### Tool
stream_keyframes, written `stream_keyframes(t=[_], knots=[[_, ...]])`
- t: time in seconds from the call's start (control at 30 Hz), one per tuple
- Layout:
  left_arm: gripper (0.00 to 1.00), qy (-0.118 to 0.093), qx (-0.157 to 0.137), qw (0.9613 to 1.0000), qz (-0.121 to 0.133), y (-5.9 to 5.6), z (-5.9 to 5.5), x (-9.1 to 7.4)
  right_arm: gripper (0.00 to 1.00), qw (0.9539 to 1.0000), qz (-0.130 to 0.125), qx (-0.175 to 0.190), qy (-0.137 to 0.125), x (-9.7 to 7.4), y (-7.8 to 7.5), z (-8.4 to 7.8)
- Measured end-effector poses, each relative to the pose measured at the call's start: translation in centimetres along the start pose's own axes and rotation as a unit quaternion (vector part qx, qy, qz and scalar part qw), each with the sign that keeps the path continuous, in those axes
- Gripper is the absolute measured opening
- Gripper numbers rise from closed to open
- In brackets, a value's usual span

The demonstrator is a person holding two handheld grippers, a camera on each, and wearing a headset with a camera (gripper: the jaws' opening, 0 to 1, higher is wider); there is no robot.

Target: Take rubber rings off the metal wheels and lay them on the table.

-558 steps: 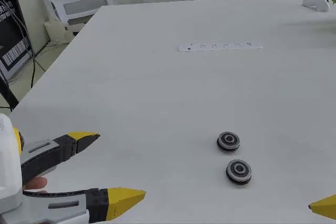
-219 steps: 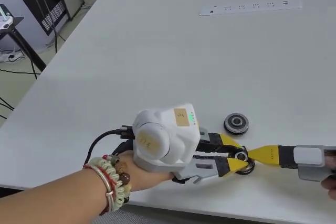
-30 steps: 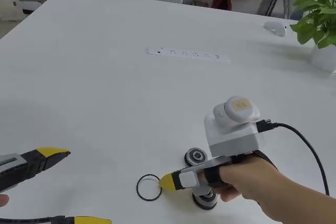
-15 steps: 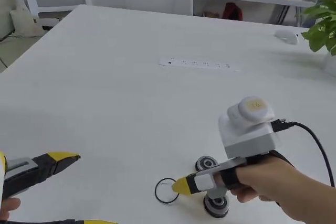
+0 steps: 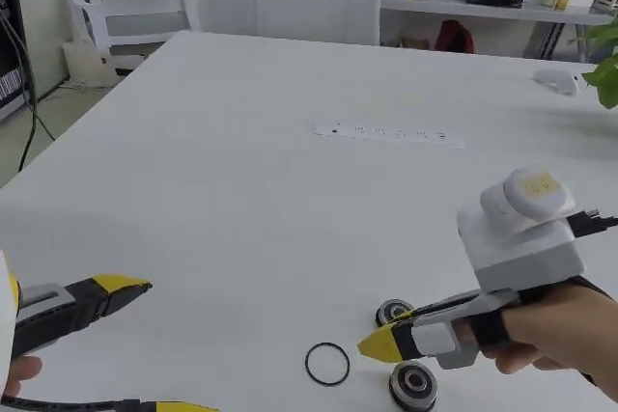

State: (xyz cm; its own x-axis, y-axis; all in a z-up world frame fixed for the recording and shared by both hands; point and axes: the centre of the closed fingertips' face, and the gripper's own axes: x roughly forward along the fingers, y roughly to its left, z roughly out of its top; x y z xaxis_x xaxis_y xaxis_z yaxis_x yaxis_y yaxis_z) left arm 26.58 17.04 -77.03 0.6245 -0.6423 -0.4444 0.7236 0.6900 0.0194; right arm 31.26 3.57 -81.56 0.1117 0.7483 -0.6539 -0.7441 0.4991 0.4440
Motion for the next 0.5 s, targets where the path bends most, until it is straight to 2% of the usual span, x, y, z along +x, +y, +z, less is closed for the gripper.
stream_keyframes(t=[0.17, 0.27, 0.37, 0.5], knots=[[0.80, -0.001, 0.001, 0.9999, 0.014, -0.2, 1.0, -0.2, 0.16, 0.9989, 0.026, -0.016, -0.036, -2.1, 1.0, 1.2], [0.80, 0.005, 0.000, 0.9998, 0.021, -0.6, 1.2, -0.3, 0.19, 0.9981, 0.017, -0.045, -0.038, -3.3, 0.7, 1.1], [0.79, 0.010, 0.004, 0.9996, 0.025, -1.2, 1.6, -0.4, 0.21, 0.9931, 0.005, -0.102, -0.058, -4.8, 0.6, 1.7], [0.79, 0.014, 0.004, 0.9995, 0.029, -2.2, 2.4, -0.1, 0.24, 0.9911, 0.012, -0.112, -0.071, -6.5, 0.9, 2.0]])
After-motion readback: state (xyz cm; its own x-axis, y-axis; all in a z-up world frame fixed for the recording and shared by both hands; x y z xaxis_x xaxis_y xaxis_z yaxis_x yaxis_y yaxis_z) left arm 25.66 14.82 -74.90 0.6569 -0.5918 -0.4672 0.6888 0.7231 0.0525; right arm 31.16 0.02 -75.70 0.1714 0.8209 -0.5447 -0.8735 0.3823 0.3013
